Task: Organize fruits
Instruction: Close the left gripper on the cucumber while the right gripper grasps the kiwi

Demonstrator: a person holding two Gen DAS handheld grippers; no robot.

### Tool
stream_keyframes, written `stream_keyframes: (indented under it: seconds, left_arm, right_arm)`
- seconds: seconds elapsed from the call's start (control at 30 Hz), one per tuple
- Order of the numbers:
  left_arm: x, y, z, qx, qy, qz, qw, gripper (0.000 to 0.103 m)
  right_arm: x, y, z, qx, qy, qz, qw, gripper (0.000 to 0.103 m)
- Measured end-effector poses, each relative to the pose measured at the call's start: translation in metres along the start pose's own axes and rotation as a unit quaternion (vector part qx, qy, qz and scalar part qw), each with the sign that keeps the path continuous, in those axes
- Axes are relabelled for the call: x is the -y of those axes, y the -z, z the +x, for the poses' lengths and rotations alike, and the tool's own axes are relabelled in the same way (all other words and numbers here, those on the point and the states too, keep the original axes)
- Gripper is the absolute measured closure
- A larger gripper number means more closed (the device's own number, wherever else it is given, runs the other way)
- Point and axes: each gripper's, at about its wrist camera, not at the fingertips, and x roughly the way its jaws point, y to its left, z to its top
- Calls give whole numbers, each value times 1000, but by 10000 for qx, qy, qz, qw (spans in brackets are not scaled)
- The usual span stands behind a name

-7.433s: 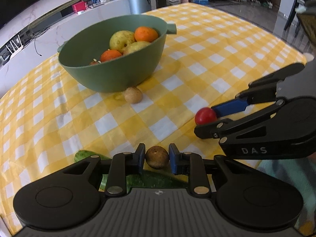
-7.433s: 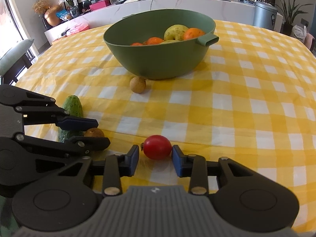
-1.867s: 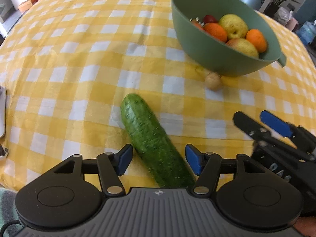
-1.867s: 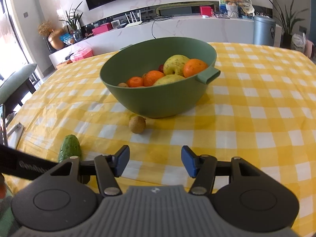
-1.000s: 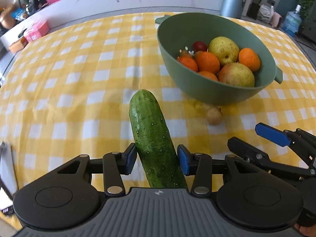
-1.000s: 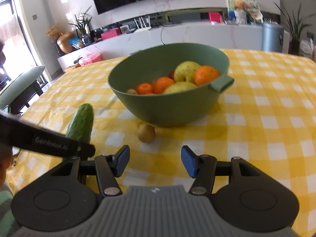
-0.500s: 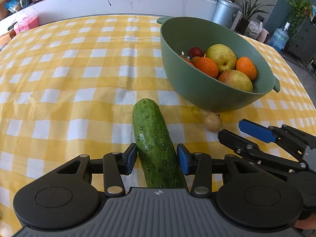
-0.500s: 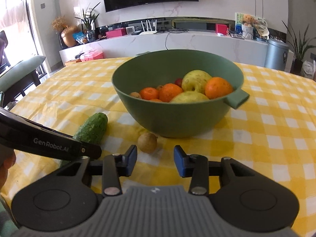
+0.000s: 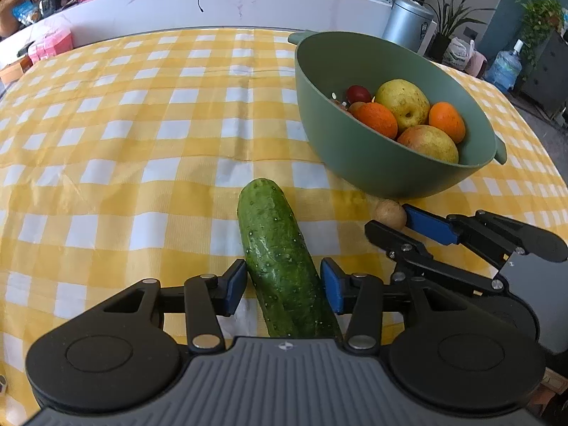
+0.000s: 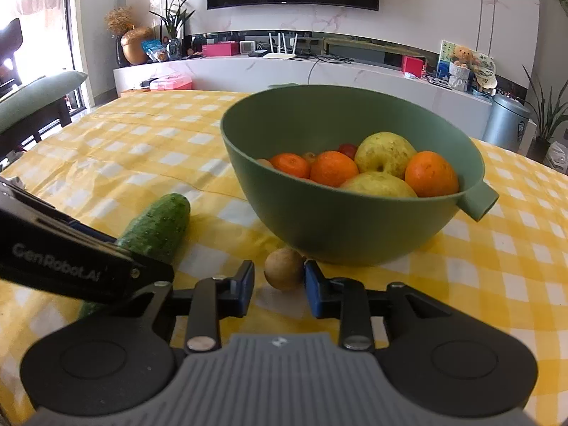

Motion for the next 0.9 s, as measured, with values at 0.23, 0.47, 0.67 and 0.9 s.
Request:
stream_keyframes:
  seconds: [0.23, 0.47, 0.67, 0.9]
  left_arm:
    - [3, 1, -1, -52, -116, 90, 9999, 45]
    - [3, 2, 0, -310, -181, -268, 9990, 46]
    - [10, 3, 1, -159, -461, -278, 9984, 47]
    - [15, 4, 4, 55, -604, -208, 9979, 53]
  right_arm:
    - [-1, 1, 0, -2, 87, -111, 9999, 82]
    - [0, 1, -1, -70, 116, -89, 9999, 82]
    - [-2, 1, -3, -110, 151, -52, 9998, 82]
    - [0, 0, -3, -137, 162, 45, 9998, 82]
